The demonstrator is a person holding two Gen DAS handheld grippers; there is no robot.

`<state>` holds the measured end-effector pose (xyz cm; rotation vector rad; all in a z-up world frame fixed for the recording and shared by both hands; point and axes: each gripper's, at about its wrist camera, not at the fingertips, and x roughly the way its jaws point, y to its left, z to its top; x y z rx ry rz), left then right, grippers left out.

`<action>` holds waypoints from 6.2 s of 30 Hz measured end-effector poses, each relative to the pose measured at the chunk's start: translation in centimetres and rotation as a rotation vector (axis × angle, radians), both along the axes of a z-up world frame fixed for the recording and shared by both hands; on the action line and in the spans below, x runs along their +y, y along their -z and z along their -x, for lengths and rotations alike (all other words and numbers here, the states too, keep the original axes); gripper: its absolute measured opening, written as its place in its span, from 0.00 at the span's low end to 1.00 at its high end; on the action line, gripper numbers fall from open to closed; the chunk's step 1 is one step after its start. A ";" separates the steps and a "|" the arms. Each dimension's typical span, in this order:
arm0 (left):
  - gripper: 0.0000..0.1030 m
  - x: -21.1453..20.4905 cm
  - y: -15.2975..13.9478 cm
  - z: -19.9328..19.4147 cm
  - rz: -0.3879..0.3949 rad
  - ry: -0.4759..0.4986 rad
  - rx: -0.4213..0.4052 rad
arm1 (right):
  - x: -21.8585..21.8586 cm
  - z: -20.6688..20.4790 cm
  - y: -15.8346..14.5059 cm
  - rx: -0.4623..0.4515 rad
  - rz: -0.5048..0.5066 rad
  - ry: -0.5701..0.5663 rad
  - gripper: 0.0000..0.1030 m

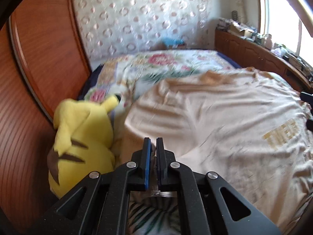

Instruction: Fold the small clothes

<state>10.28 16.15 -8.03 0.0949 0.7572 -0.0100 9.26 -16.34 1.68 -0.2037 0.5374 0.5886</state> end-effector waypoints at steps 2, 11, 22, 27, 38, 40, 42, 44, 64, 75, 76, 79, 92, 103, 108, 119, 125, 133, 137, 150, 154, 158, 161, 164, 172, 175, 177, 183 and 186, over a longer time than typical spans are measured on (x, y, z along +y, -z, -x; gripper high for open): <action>0.06 -1.7 -1.3 -0.3 0.002 0.041 -0.025 | -0.3 0.2 -0.2 -0.013 -0.005 0.010 1.00; 0.22 -8.1 -4.1 -0.2 -0.012 0.171 -0.091 | -1.0 0.4 0.3 -0.022 -0.014 0.046 1.00; 0.77 -5.5 -4.6 1.1 0.084 0.112 -0.111 | -0.2 0.7 0.8 -0.022 -0.015 0.044 1.00; 0.78 -3.5 -3.3 1.9 0.073 0.042 -0.101 | 0.0 -0.3 0.8 -0.017 -0.031 0.005 1.00; 0.78 0.8 -1.2 4.2 0.088 -0.064 -0.087 | 7.1 -4.6 1.8 0.020 0.025 -0.228 0.54; 0.78 1.9 -1.1 4.9 0.093 -0.087 -0.090 | 8.9 -5.6 1.9 0.028 0.020 -0.273 0.54; 0.78 2.5 -1.1 5.4 0.092 -0.102 -0.091 | 10.6 -6.5 2.2 0.039 0.015 -0.323 0.54; 0.78 3.3 -1.1 6.0 0.089 -0.120 -0.092 | 12.4 -7.1 2.6 0.045 0.025 -0.372 0.54; 0.78 6.0 -0.4 7.7 0.107 -0.180 -0.093 | 24.2 -12.7 8.4 0.185 0.223 -0.499 0.04; 0.78 3.4 -0.2 6.4 0.110 -0.122 -0.080 | 16.7 -18.4 4.0 0.142 0.023 -0.258 0.03; 0.78 3.0 -0.1 6.2 0.109 -0.114 -0.076 | 16.1 -19.4 4.3 0.146 0.028 -0.200 0.03; 0.78 1.9 0.1 5.5 0.103 -0.094 -0.062 | 14.8 -21.0 5.2 0.167 0.020 -0.099 0.04; 0.78 -0.2 1.5 4.0 0.113 -0.064 -0.014 | 17.0 -20.7 10.1 0.214 0.059 -0.143 0.35; 0.78 -0.3 2.4 3.7 0.123 -0.073 0.009 | 18.9 -22.6 11.0 0.227 0.081 -0.184 0.20; 0.78 -0.4 2.4 3.5 0.121 -0.078 0.011 | 17.4 -21.0 9.6 0.172 0.073 -0.211 0.04; 0.78 -0.9 2.7 2.9 0.124 -0.072 0.015 | 14.2 -21.3 10.0 0.167 0.090 -0.091 0.03; 0.78 -1.3 3.0 2.6 0.114 -0.068 0.025 | 13.9 -19.6 8.4 0.147 0.064 -0.084 0.17; 0.78 -1.3 2.8 2.8 0.117 -0.078 0.016 | 12.9 -13.7 9.3 0.206 0.015 -0.231 0.18; 0.78 -1.1 2.6 3.2 0.120 -0.084 0.007 | 13.6 -11.9 10.5 0.245 0.013 -0.298 0.18; 0.78 -3.1 2.6 2.4 0.120 -0.048 0.020 | 11.6 -11.0 10.8 0.229 0.002 -0.238 0.18; 0.78 -4.6 2.6 1.7 0.116 -0.020 0.023 | 9.0 -10.6 10.1 0.194 -0.008 -0.181 0.18; 0.78 -6.3 2.2 0.8 0.117 0.017 0.018 | 5.7 -10.1 9.5 0.155 -0.003 -0.108 0.18; 0.78 -7.7 2.0 0.0 0.117 0.048 0.015 | 2.4 -9.6 9.1 0.135 -0.003 -0.032 0.41; 0.78 -9.0 2.0 -0.8 0.122 0.078 0.023 | -0.8 -8.9 8.9 0.133 -0.034 0.049 0.55; 0.78 -12.8 2.6 -3.0 0.134 0.159 0.065 | -9.6 -6.5 9.0 0.136 -0.049 0.251 0.58; 0.78 -13.9 2.7 -3.6 0.122 0.174 0.076 | -13.0 -6.0 9.2 0.137 -0.050 0.330 0.58; 0.78 -14.5 2.7 -3.8 0.120 0.183 0.078 | -15.0 -5.8 9.2 0.137 -0.044 0.379 0.58; 0.78 -15.7 3.4 -4.5 0.091 0.203 0.107 | -20.6 -4.5 10.6 0.170 -0.029 0.509 0.58; 0.78 -16.0 4.0 -4.8 0.079 0.208 0.124 | -22.5 -4.2 10.4 0.197 -0.035 0.544 0.58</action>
